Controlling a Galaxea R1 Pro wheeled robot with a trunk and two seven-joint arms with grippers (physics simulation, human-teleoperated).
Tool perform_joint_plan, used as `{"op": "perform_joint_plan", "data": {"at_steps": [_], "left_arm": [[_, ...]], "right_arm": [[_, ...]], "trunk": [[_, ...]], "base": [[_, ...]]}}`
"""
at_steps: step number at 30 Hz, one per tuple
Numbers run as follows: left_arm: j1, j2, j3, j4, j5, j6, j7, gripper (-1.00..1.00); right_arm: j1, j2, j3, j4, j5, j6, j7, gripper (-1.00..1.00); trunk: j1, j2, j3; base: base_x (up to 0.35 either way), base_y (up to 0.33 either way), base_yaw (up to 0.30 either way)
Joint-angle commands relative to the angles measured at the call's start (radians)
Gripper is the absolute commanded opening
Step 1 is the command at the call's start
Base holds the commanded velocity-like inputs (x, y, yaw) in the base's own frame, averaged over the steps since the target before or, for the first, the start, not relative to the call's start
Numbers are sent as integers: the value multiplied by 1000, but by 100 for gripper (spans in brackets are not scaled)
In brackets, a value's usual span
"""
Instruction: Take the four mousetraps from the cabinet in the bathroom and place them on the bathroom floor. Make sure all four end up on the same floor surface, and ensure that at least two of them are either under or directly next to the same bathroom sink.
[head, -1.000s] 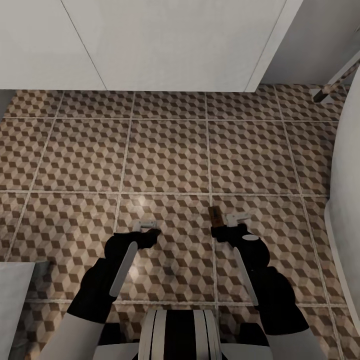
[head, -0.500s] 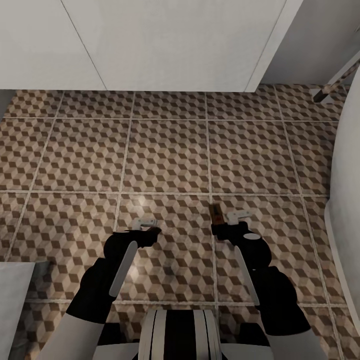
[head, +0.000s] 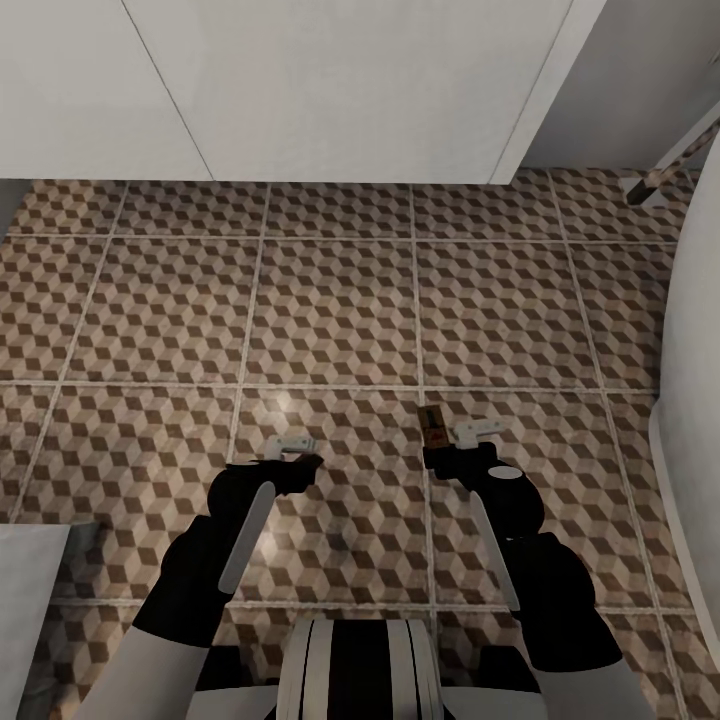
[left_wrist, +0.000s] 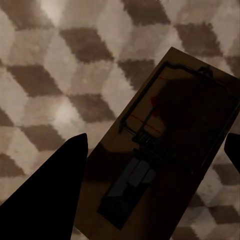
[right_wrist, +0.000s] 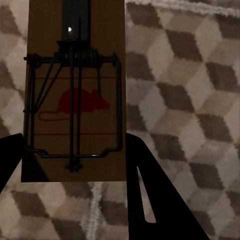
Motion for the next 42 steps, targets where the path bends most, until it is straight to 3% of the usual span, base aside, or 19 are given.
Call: {"op": "perform_joint_plan", "data": {"at_steps": [1, 29, 42], "left_arm": [[0, -1, 0, -1, 10, 3, 10, -100], [0, -3, -6, -33, 10, 3, 10, -100], [0, -9, -26, -34, 10, 3, 10, -100]], "right_arm": [[0, 0, 1, -1, 4, 5, 0, -100], [0, -1, 1, -1, 4, 6, 0, -100], [-1, -2, 0, -1, 4, 6, 1, -100]], "trunk": [[0, 0, 0], [0, 0, 0], [0, 0, 0]], "base": [[0, 0, 0], [0, 0, 0], [0, 0, 0]]}}
